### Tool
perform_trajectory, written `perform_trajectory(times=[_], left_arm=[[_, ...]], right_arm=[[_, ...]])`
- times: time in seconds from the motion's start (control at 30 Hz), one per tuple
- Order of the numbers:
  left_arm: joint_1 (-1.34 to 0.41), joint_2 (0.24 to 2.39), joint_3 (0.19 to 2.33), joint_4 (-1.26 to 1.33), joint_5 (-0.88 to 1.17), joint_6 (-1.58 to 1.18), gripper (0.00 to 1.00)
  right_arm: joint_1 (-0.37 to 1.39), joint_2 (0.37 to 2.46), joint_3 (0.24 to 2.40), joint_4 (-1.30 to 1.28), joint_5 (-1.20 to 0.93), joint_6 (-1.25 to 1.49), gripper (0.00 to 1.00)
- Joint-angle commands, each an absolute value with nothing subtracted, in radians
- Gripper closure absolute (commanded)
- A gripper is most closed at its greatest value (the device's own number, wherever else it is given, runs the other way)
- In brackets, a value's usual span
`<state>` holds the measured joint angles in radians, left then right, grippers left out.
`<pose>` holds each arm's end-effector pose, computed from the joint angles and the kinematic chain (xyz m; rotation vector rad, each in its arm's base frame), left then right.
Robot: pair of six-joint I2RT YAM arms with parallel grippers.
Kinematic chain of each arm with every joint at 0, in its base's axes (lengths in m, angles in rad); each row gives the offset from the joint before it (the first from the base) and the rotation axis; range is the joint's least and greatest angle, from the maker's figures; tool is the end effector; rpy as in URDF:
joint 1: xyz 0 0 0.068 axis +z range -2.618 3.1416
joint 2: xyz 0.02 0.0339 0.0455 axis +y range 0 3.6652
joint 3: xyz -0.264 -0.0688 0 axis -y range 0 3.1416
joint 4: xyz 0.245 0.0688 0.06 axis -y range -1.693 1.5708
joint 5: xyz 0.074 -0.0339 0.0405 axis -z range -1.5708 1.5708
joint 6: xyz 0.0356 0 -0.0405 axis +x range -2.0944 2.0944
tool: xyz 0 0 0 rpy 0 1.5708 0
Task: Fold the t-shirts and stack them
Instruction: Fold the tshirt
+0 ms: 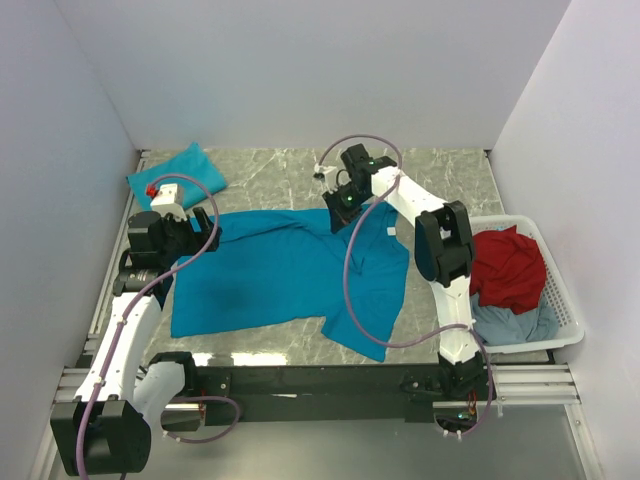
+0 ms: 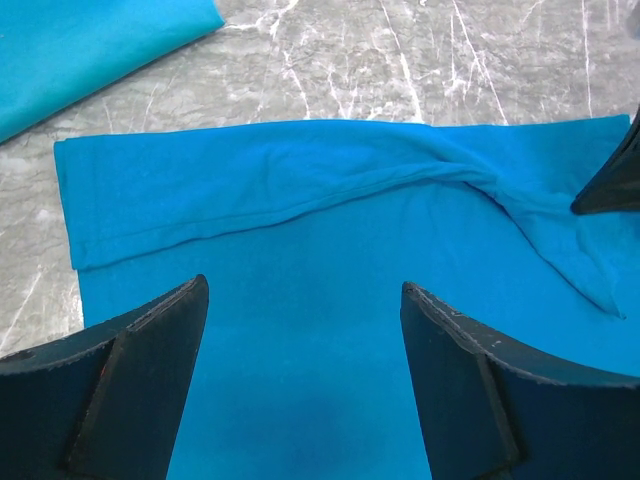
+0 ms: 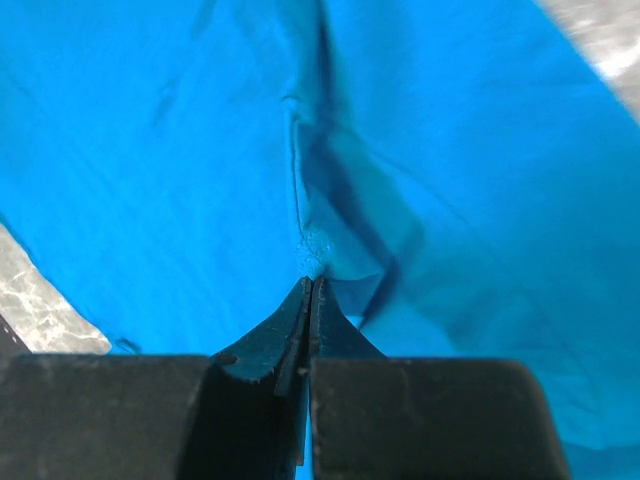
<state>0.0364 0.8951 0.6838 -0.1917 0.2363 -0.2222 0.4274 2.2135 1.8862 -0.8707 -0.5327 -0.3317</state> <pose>0.2071 -0.0008 0.2842 -0.1009 1.9763 -0.3541 0.4181 0.2103 0.2054 -1.1291 2.4557 0.7599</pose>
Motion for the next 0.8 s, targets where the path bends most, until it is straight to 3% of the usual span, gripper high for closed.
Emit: perform_trajectory(times=[0.0,0.27,0.6,0.77], left_arm=[[0.035,0.888,0.689,-0.155,0.258,-0.207,0.17],[0.034,0.925,0.687,-0.144,0.288,-0.218,0.21],[0.031,1.153,0.75,-0.12,0.451,-0.327,0.54],[0.029,1.253,0.795,-0.176,0.472,-0.307,0.56]], right_arm=[[0.468,2.14,1.858,-0.882,-0.537,-0.364,1.0],[0.506,2.1,1.779,-0.847,-0.424,-0.371,1.0],[0.534,2.082,1.761,-0.836,-0.368,-0.379,1.0],[0.561,2.088,1.784,-0.847,-0.368,-0.379,1.0]])
